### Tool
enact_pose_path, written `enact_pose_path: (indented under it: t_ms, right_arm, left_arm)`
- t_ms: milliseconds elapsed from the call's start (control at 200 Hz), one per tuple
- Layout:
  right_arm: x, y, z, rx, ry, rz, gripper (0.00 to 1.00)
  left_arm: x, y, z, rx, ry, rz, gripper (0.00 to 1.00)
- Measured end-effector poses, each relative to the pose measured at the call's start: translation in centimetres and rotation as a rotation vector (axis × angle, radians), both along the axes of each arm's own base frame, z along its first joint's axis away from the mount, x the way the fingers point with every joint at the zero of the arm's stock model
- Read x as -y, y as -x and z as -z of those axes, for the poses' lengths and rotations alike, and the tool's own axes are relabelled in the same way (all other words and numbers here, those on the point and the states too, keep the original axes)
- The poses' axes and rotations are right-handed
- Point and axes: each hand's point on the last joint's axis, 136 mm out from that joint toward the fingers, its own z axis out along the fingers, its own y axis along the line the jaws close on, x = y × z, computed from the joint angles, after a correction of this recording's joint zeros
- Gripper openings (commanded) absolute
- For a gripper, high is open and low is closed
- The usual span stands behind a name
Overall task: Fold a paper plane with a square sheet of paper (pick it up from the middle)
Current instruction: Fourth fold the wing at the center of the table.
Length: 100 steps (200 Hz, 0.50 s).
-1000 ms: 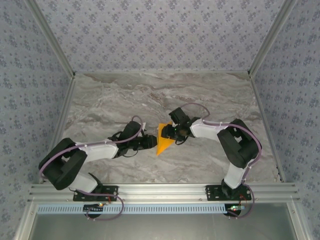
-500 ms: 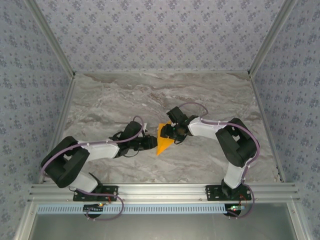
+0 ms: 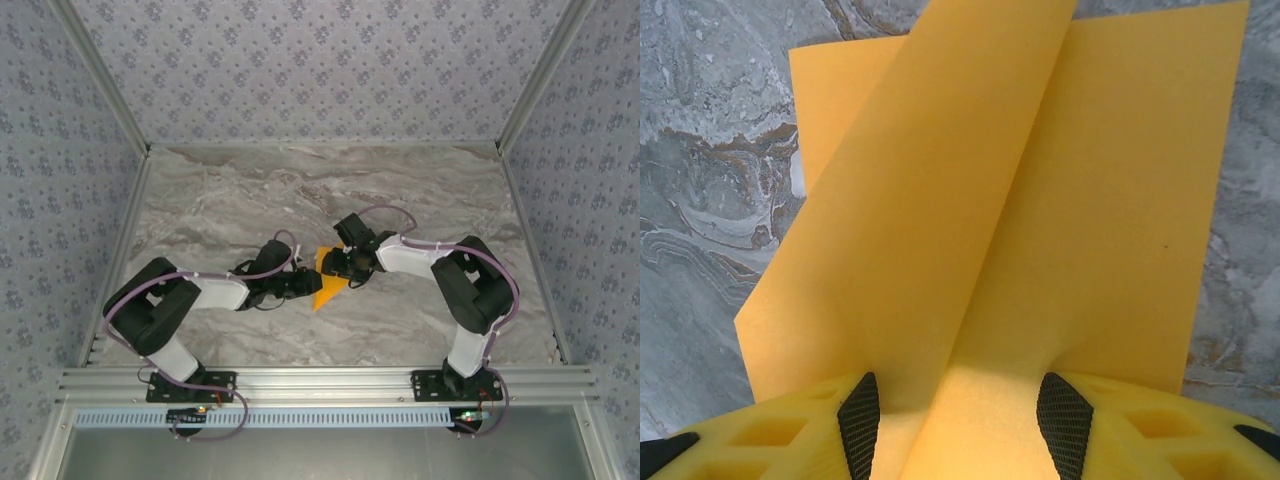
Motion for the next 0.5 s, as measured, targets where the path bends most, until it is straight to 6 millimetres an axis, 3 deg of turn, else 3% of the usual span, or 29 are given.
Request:
enact_pose_path:
  t_ms: [225, 500]
  right_arm:
    - [0.0, 0.0, 0.0, 0.000, 0.000, 0.000, 0.53]
    - [0.0, 0.0, 0.0, 0.000, 0.000, 0.000, 0.52]
  left_arm:
    - [0.3, -0.1, 0.7, -0.023, 0.020, 0.010, 0.27]
    - [1.1, 0.1, 1.1, -0.038, 0.056, 0.040, 0.15]
